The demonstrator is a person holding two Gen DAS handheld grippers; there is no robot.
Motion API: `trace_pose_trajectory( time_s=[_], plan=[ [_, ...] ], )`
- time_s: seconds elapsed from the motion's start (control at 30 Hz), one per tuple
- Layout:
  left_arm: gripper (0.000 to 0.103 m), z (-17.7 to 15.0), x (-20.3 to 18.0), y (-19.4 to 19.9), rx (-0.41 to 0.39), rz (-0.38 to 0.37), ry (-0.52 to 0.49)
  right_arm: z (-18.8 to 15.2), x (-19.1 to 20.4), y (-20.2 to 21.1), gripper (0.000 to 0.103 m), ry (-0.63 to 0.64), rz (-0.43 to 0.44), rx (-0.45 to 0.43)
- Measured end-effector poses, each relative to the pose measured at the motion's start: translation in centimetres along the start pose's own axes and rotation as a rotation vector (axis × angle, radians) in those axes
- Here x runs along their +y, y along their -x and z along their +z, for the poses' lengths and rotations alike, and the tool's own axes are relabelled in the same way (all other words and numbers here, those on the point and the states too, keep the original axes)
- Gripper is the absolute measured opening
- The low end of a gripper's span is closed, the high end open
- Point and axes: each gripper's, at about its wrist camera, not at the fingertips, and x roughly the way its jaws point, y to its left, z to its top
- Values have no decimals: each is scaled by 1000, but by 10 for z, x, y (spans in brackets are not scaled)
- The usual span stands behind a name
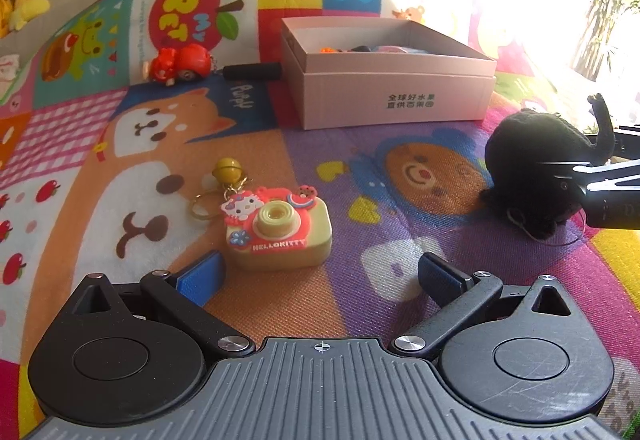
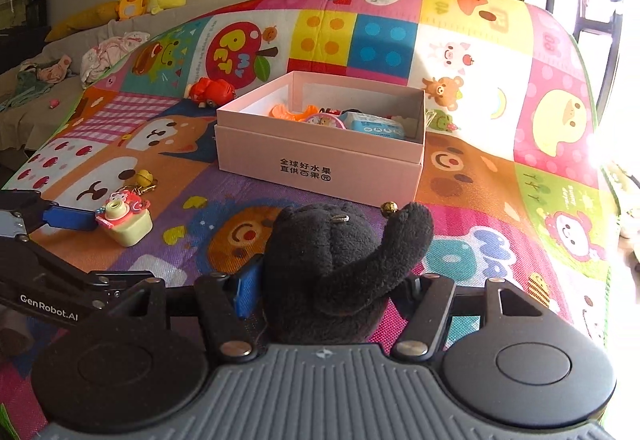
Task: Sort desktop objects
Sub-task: 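Grasp the pink Hello Kitty toy with the left tool while the right tool lifts the bear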
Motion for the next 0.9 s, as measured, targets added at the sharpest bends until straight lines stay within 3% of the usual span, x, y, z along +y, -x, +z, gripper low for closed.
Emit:
trace_pose_trajectory(
  time_s=[0.23, 0.4, 0.47, 0.63, 0.83, 0.9],
  plan=[
    [103, -1, 9, 4, -24, 32, 71, -8, 8, -8, 66, -8, -46, -75],
    [100, 3, 17, 5, -33, 40, 131, -8, 2, -11, 68, -44, -27, -66],
    [88, 6, 12, 2, -38, 45, 106, -8, 2, -11, 68, -47, -25, -66],
    [86, 15, 6, -10, -37, 73, 79, -10, 2, -11, 69, -56, -21, -68],
    [64, 17, 6, -10, -48, 90, 53, -10, 2, -11, 68, -51, -13, -64],
    [61, 16, 4, -7, -47, 84, 46, -9, 2, -11, 67, -50, -13, -62]
  ],
)
